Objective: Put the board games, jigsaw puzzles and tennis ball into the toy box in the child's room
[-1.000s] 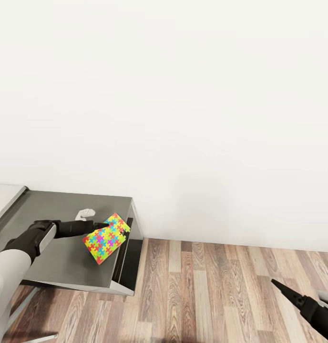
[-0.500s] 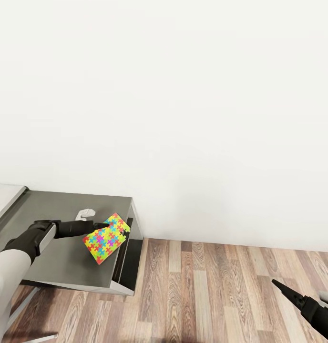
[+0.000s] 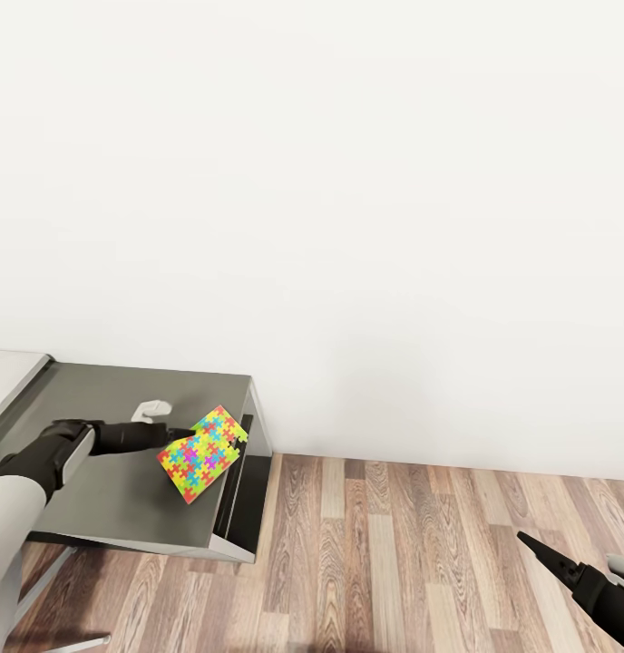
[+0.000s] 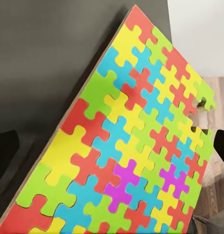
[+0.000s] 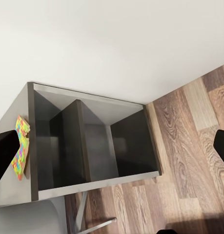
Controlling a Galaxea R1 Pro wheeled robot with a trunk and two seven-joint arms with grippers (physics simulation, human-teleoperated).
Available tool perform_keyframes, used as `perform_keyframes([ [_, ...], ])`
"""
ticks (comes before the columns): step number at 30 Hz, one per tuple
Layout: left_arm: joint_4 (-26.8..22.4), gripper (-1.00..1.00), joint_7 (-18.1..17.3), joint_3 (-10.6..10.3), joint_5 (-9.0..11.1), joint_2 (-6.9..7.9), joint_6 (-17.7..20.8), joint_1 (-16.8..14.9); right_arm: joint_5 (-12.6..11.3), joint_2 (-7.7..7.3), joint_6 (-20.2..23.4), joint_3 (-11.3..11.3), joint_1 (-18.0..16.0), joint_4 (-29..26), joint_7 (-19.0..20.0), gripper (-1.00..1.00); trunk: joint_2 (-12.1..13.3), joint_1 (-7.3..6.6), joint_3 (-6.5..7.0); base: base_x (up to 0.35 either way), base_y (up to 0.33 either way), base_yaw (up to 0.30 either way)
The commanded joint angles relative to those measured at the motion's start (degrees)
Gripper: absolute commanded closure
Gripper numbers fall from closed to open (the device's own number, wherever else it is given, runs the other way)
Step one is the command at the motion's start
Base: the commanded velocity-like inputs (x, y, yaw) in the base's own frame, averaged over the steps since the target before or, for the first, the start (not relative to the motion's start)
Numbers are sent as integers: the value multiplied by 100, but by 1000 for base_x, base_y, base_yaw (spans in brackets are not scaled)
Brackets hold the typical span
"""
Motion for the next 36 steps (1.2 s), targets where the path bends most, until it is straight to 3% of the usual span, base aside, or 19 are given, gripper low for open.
perform_keyframes([
  [1, -4, -100, 6, -43, 49, 11, 42, -4, -20, -1, 33, -4, 0, -5, 0, -100, -10, 3, -8, 0, 0, 0],
  [17, -4, -100, 352, -55, -26, -30, 31, -2, -21, -1, 29, -4, 3, -4, 14, -100, -10, 3, -8, 0, 0, 0],
  [36, -3, -100, 321, -29, -34, -51, 54, 0, -21, 0, 29, -4, 3, -8, 96, -100, -10, 3, -8, 0, 0, 0],
])
